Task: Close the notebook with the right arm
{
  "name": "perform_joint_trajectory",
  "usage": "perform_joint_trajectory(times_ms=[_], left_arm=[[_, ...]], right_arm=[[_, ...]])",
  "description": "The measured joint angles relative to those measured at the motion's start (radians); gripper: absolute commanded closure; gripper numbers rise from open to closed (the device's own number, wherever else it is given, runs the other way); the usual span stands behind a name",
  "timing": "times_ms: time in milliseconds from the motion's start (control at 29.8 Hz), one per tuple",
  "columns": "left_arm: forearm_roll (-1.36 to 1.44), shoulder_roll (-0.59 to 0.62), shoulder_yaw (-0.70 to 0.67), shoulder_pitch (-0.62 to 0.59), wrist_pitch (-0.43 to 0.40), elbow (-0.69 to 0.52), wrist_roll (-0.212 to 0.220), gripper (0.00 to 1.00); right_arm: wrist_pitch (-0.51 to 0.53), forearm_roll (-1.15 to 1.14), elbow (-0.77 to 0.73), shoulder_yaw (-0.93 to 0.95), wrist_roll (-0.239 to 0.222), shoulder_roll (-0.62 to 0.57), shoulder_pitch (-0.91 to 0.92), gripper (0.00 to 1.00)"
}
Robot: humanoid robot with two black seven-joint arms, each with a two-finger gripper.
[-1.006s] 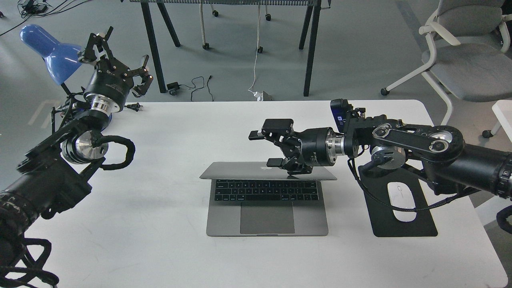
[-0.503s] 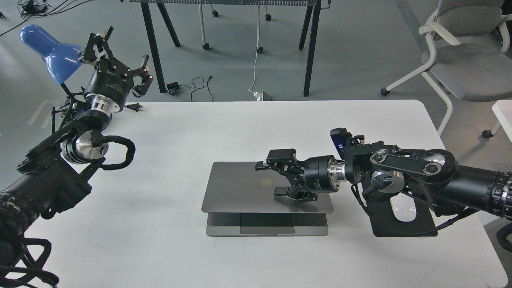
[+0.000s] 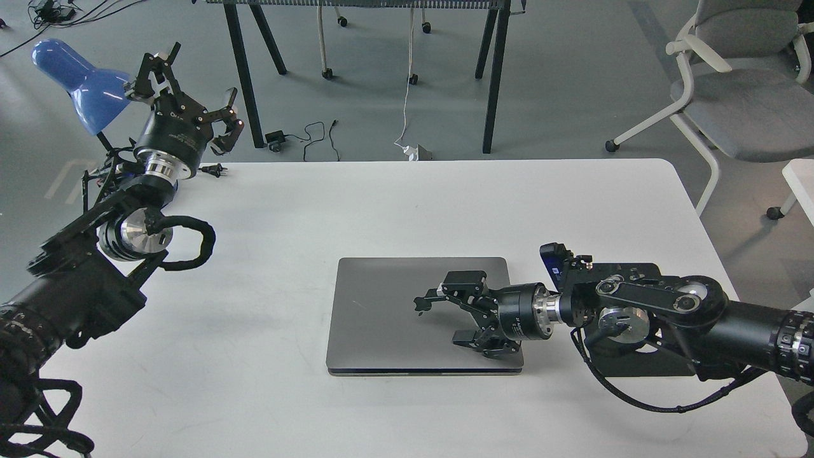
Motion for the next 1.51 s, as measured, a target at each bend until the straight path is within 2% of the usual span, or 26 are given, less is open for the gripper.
perform_joint_trajectory(times_ms=[637, 1173, 1307, 1508], left_arm=[[0.000, 0.001, 0.000, 0.000, 0.000, 0.000, 0.000, 0.00], [0.000, 0.001, 0.000, 0.000, 0.000, 0.000, 0.000, 0.00], [0.000, 0.001, 0.000, 0.000, 0.000, 0.000, 0.000, 0.00], [0.000, 0.001, 0.000, 0.000, 0.000, 0.000, 0.000, 0.00]], right_arm=[[-0.001, 0.001, -0.032, 0.047, 0.005, 0.010, -0.006, 0.00], [0.010, 0.017, -0.278, 0.855, 0.011, 0.042, 0.013, 0.00], [0.013, 0.059, -0.281, 0.978, 0.014, 0.049, 0.000, 0.00], [0.013, 0.243, -0.280, 1.085, 0.016, 0.055, -0.034, 0.00]])
